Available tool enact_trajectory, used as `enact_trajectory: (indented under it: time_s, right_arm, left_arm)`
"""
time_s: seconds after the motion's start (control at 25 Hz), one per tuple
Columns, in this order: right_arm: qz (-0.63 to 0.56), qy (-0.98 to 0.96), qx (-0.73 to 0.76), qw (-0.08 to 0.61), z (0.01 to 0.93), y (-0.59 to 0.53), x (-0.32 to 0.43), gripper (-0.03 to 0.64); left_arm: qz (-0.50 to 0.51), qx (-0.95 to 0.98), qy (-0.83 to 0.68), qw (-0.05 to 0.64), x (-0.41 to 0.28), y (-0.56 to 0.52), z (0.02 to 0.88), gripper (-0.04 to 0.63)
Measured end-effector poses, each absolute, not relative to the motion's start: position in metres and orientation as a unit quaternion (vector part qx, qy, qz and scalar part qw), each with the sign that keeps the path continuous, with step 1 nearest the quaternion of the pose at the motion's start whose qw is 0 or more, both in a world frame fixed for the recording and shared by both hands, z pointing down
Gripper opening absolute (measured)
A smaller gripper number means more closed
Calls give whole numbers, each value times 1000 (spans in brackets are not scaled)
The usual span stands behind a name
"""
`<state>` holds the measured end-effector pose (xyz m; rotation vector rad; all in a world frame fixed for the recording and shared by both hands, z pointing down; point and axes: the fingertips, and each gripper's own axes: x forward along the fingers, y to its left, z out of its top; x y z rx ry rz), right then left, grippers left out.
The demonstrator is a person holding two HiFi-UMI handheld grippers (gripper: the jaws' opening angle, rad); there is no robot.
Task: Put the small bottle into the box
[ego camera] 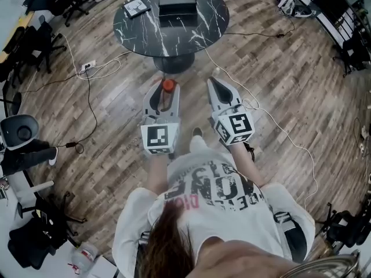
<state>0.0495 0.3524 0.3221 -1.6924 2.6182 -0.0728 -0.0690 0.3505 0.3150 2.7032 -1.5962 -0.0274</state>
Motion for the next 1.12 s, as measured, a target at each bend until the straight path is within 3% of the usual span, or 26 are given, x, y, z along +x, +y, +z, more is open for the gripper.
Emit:
enact_trajectory:
  time_s: [0.52,1.12]
  right_arm:
    - [-23,850,-527,9,325,254,104,2]
    - [-46,848,-528,6,341,210,117,2]
  left_arm:
    - [-5,841,-541,-4,-31,258,320,144]
    - [1,838,-546,6,-23,214,325,144]
